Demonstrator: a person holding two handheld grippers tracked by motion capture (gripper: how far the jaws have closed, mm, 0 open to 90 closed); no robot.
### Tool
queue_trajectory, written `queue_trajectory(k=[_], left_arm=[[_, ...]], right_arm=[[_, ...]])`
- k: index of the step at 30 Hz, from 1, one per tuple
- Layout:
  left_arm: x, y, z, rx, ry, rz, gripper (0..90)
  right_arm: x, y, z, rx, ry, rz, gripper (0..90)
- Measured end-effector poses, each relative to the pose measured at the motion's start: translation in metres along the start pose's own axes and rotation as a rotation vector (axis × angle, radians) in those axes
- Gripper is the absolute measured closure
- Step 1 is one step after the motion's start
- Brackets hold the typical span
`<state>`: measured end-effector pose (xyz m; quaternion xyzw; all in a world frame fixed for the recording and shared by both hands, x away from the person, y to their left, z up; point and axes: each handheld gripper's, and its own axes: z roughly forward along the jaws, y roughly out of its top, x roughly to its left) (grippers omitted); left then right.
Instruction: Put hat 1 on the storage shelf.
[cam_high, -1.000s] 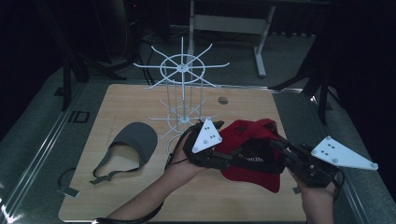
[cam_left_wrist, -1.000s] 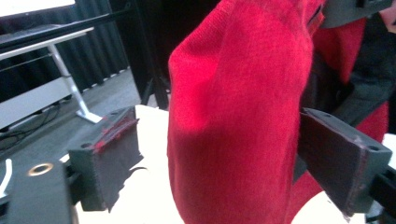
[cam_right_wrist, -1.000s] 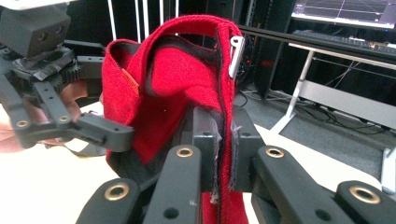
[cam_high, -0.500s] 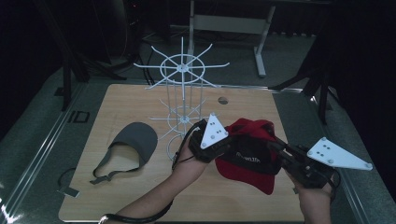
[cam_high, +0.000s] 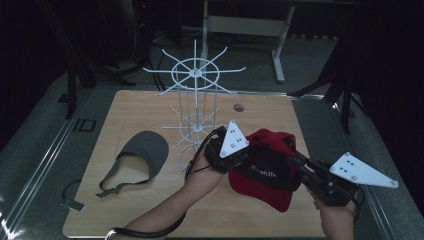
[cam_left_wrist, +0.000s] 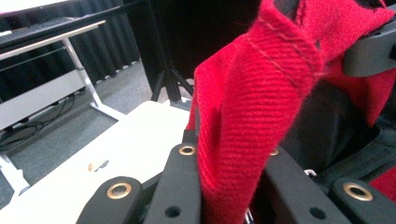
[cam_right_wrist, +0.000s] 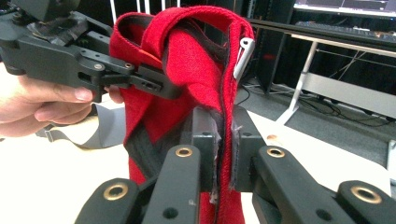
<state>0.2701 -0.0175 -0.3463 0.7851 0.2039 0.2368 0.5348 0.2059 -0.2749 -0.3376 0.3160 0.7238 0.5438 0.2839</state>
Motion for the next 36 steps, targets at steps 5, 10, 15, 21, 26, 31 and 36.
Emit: queue_trajectory(k=[5, 10, 15, 21, 26, 31, 36], left_arm=[[0.002, 0.003, 0.000, -0.016, 0.003, -0.009, 87.1], [0.005, 0.007, 0.001, -0.041, -0.011, -0.015, 87.2], [0.006, 0.011, -0.001, -0.058, -0.031, -0.001, 87.3], [0.010, 0.007, -0.005, -0.058, -0.063, 0.024, 87.3], [0.019, 0.002, -0.011, -0.079, -0.124, 0.021, 87.2], [0.026, 0.000, -0.016, -0.090, -0.273, 0.044, 87.1], [0.030, -0.003, -0.017, -0.118, -0.436, 0.070, 87.0]], right_arm=[[0.000, -0.005, -0.003, 0.009, 0.008, 0.001, 77.9], [-0.001, -0.010, -0.003, 0.004, 0.052, 0.006, 63.0], [0.001, -0.013, -0.007, -0.002, 0.103, -0.007, 52.4], [-0.002, -0.011, -0.015, -0.023, 0.167, -0.019, 47.6], [-0.004, -0.008, -0.018, -0.039, 0.190, -0.026, 47.9], [-0.002, -0.004, -0.012, -0.016, 0.186, -0.071, 49.7], [0.008, 0.000, -0.001, 0.006, 0.229, -0.143, 50.7]])
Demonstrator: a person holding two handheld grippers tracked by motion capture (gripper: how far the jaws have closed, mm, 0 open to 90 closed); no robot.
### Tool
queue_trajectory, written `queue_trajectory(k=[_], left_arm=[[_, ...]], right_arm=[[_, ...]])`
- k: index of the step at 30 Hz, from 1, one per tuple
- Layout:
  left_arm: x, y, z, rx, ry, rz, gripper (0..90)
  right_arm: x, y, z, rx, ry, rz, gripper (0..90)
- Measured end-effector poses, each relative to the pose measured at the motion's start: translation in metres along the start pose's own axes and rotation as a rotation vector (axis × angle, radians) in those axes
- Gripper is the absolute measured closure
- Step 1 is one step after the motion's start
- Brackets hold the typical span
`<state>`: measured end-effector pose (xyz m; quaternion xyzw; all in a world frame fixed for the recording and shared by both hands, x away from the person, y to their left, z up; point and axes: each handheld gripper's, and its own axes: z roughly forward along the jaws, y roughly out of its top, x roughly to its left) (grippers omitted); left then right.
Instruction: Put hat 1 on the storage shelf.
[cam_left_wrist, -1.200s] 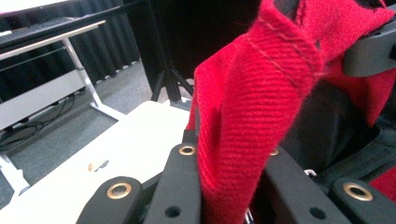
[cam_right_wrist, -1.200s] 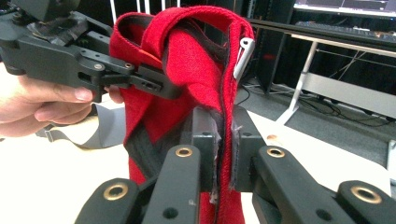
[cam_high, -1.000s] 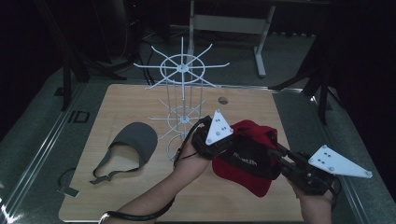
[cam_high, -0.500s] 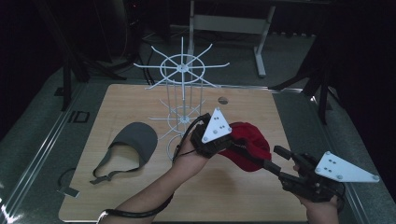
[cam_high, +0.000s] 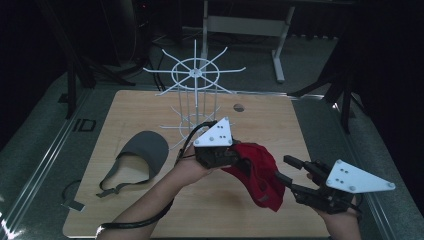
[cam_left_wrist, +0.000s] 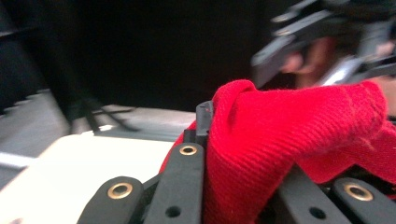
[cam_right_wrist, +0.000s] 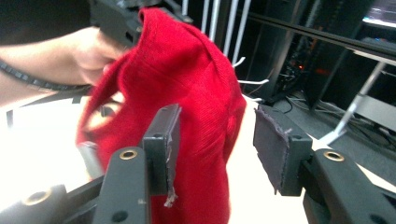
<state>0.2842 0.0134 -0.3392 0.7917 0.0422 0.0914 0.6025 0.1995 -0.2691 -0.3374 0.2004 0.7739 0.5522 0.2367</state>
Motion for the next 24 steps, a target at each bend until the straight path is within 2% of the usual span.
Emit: queue_trajectory(k=[2, 8, 11, 12, 14, 15, 17, 24], left_arm=[[-0.001, 0.001, 0.000, 0.004, -0.030, 0.007, 87.0], [-0.004, 0.003, 0.001, 0.011, -0.048, 0.027, 87.0], [-0.004, 0.002, 0.001, 0.010, -0.054, 0.022, 87.0], [-0.003, 0.002, 0.001, 0.011, -0.058, 0.021, 87.0], [-0.003, 0.002, 0.001, 0.010, -0.057, 0.014, 86.9], [-0.002, 0.001, 0.000, 0.010, -0.060, 0.014, 87.0], [-0.001, 0.000, -0.001, 0.006, -0.056, 0.014, 86.9], [0.000, -0.007, -0.004, -0.007, -0.062, 0.013, 86.5]], right_arm=[[0.002, 0.001, 0.005, 0.018, 0.021, -0.027, 50.8], [0.009, 0.002, 0.014, 0.044, 0.064, -0.099, 53.2], [0.012, 0.003, 0.015, 0.052, 0.069, -0.128, 61.7], [0.013, 0.003, 0.015, 0.054, 0.063, -0.137, 67.3], [0.013, 0.004, 0.015, 0.054, 0.067, -0.135, 76.7], [0.013, 0.004, 0.015, 0.049, 0.053, -0.133, 80.5], [0.013, 0.004, 0.014, 0.035, 0.051, -0.121, 82.1], [0.008, 0.009, 0.008, -0.007, 0.000, -0.043, 82.9]])
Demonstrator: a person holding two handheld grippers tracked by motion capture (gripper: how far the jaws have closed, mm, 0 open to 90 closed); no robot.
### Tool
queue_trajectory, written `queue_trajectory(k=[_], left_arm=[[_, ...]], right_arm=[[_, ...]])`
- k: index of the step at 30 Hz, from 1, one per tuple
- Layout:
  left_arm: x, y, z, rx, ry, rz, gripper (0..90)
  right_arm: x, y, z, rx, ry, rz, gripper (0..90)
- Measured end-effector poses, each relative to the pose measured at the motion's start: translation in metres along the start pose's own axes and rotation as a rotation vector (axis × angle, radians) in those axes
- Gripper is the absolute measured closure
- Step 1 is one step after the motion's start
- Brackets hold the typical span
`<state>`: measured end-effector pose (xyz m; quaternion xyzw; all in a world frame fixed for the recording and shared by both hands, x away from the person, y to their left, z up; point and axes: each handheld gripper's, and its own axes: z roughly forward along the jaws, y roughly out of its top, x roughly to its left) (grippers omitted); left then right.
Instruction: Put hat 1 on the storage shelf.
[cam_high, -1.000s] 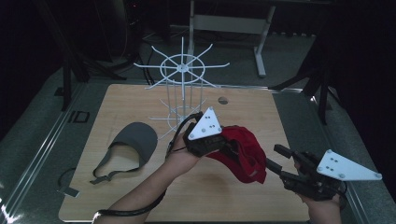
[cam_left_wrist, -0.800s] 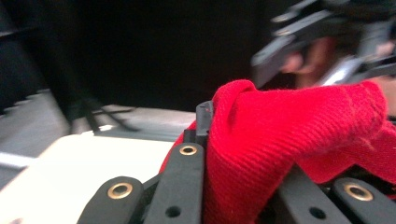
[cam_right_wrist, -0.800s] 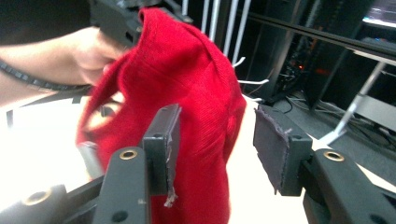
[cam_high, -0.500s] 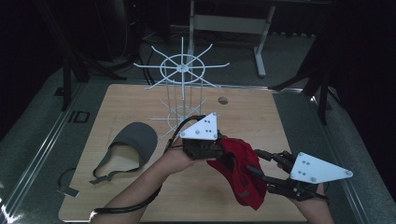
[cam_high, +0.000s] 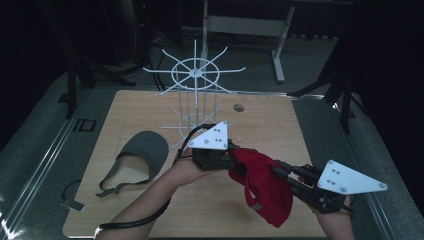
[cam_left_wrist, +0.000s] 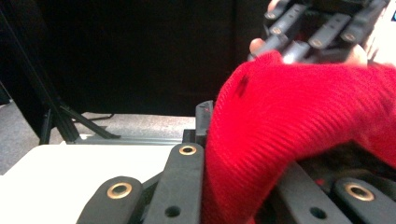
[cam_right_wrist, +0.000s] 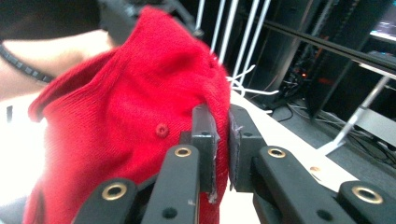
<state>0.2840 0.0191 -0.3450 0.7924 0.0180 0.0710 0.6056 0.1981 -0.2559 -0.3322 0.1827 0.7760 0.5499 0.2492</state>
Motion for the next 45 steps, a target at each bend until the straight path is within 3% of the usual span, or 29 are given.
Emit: queue_trajectory(k=[3, 5, 9, 12, 19, 26, 40, 45], left_arm=[[-0.001, -0.001, 0.000, -0.003, -0.001, -0.004, 85.1], [-0.001, -0.001, -0.001, -0.002, -0.005, -0.009, 76.8], [-0.003, -0.002, -0.004, 0.011, 0.039, -0.005, 61.3], [-0.005, -0.004, -0.005, 0.036, 0.081, 0.010, 54.9], [-0.005, -0.008, -0.015, 0.018, 0.137, -0.010, 53.0], [-0.008, -0.009, -0.030, 0.026, 0.195, 0.017, 52.3], [-0.007, -0.023, -0.055, -0.010, 0.310, -0.070, 52.5], [-0.012, -0.033, -0.060, -0.021, 0.320, -0.081, 52.4]], right_arm=[[-0.002, 0.002, -0.002, -0.011, -0.012, 0.017, 82.9], [-0.003, 0.003, -0.003, -0.009, -0.030, 0.023, 82.9], [-0.007, 0.005, -0.007, -0.021, -0.063, 0.048, 82.9], [-0.009, 0.006, -0.009, -0.021, -0.079, 0.053, 82.9], [-0.009, 0.008, -0.012, -0.020, -0.093, 0.055, 82.8], [-0.010, 0.010, -0.013, -0.016, -0.104, 0.061, 82.8], [-0.015, 0.010, -0.017, -0.028, -0.136, 0.091, 82.8], [-0.019, 0.010, -0.017, -0.024, -0.156, 0.103, 82.8]])
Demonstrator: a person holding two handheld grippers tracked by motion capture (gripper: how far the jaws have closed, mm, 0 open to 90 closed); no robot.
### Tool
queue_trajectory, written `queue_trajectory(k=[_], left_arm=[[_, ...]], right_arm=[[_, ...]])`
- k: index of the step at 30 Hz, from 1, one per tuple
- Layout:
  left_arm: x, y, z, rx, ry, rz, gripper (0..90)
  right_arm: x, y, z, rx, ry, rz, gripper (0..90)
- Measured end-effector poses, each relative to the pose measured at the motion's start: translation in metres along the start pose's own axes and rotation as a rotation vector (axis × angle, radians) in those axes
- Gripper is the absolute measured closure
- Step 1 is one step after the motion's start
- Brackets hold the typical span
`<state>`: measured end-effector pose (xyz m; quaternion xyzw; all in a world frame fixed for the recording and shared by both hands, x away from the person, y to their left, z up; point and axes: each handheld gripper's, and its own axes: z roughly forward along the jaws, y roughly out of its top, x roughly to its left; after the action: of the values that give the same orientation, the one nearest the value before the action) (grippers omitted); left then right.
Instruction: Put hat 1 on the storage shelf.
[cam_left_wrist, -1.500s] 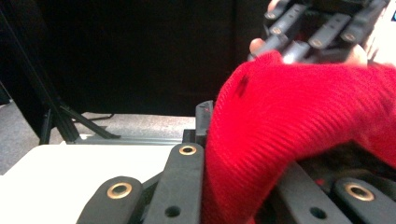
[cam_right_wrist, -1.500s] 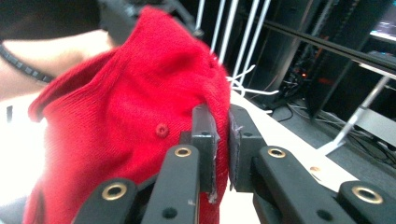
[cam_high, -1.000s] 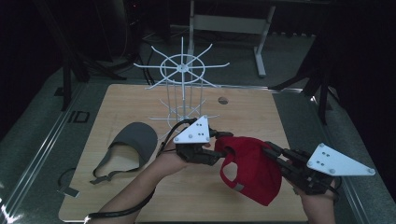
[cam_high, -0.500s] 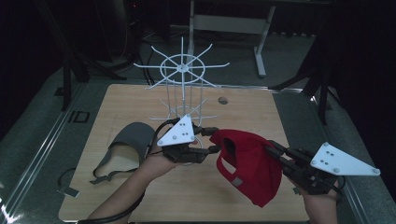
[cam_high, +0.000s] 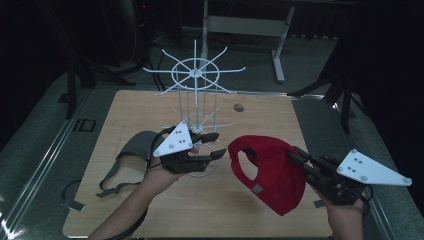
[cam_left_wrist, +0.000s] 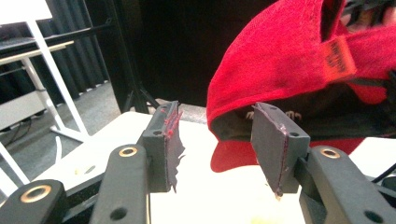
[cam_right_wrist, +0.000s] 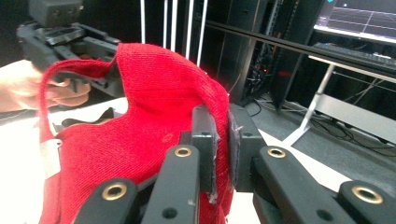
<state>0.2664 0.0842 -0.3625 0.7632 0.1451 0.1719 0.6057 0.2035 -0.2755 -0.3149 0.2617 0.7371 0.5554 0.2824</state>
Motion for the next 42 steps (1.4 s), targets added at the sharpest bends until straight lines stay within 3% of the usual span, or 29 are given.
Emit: queue_trajectory(k=[7, 13, 18, 24, 26, 29, 32, 37, 42], left_arm=[[-0.010, -0.024, -0.012, -0.016, -0.012, -0.031, 51.6], [-0.016, -0.044, -0.020, 0.004, -0.009, -0.028, 49.6], [-0.019, -0.062, -0.023, 0.009, -0.040, -0.055, 49.6], [-0.021, -0.093, -0.024, 0.060, -0.013, -0.084, 42.4], [-0.023, -0.105, -0.022, 0.101, -0.011, -0.090, 39.4], [-0.024, -0.119, -0.022, 0.118, -0.025, -0.109, 38.8], [-0.025, -0.137, -0.023, 0.150, -0.011, -0.131, 38.8], [-0.022, -0.155, -0.027, 0.158, 0.023, -0.162, 37.8], [-0.023, -0.173, -0.026, 0.191, 0.065, -0.163, 24.6]], right_arm=[[-0.007, 0.002, 0.000, -0.007, -0.024, 0.018, 82.8], [-0.013, 0.007, -0.001, -0.021, -0.048, 0.027, 82.8], [-0.019, 0.014, -0.001, -0.030, -0.066, 0.031, 82.8], [-0.025, 0.021, 0.000, -0.039, -0.085, 0.038, 82.8], [-0.028, 0.022, -0.001, -0.045, -0.093, 0.044, 82.8], [-0.030, 0.023, 0.000, -0.047, -0.100, 0.049, 82.8], [-0.032, 0.025, 0.001, -0.044, -0.104, 0.051, 82.8], [-0.034, 0.028, 0.003, -0.048, -0.107, 0.057, 82.8], [-0.036, 0.034, 0.003, -0.061, -0.115, 0.056, 82.7]])
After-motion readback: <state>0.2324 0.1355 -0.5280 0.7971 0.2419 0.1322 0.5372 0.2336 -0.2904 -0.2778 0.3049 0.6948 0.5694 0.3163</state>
